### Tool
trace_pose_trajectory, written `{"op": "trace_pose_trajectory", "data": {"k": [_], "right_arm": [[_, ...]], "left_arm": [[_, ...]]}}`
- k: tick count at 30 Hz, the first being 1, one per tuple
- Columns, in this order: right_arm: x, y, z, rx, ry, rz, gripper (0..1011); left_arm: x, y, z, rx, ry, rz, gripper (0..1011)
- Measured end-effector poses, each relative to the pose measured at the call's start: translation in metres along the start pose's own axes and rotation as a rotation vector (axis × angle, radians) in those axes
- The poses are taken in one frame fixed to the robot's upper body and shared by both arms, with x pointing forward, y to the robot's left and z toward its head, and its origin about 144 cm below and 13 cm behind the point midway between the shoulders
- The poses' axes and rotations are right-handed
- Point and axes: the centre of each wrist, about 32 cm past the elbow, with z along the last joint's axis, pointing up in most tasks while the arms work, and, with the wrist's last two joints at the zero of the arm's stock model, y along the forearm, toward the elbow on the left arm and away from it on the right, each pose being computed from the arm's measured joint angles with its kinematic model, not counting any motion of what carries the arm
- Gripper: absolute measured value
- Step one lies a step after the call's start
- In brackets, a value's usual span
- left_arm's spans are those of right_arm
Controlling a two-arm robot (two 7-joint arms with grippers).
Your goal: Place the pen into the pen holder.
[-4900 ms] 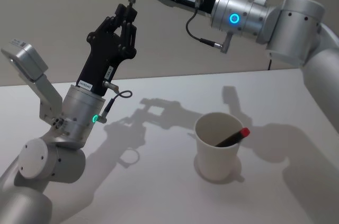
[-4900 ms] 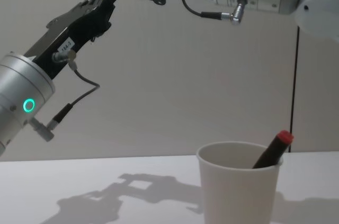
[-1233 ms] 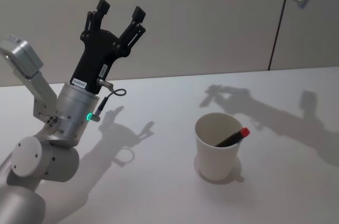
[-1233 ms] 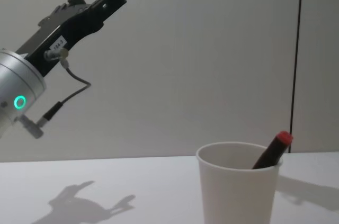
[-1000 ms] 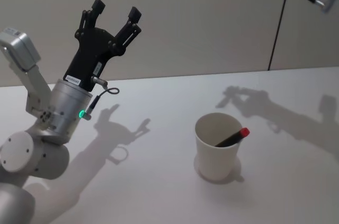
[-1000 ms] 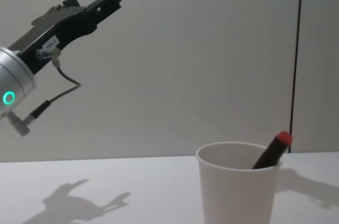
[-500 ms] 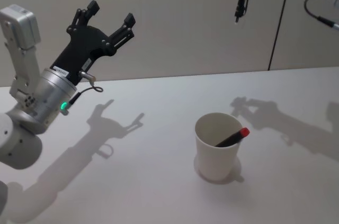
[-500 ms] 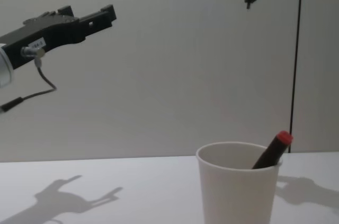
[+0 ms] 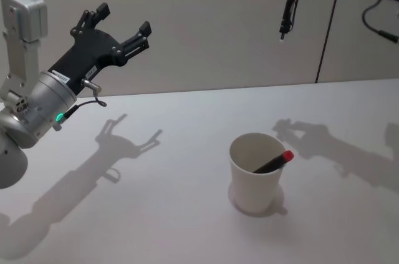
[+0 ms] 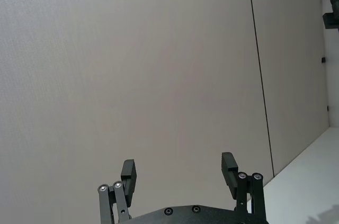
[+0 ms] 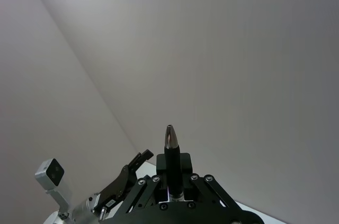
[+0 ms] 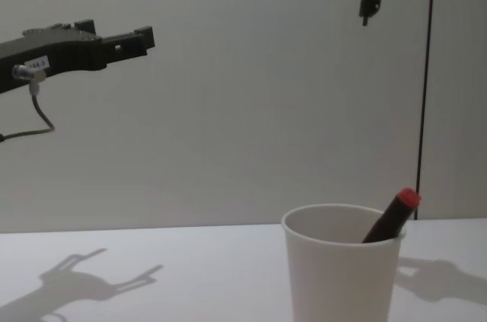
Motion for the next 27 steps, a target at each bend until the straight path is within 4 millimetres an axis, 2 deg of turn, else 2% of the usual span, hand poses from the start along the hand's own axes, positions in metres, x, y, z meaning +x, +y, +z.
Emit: {"op": "trace_pose_trajectory", "data": {"k": [17, 27], "right_arm": [[-0.0026, 0.0018, -0.0001, -0.062, 0.021, 0.09, 141], [-0.0042, -0.0072, -0.0032, -0.138, 0.023, 0.13, 141]], "left_arm": [[0.0061, 0.001, 0.0063, 0.041, -0.022, 0.0, 1001], [0.0072, 0.0013, 0.0074, 0.049, -0.026, 0.0, 1001]]}}
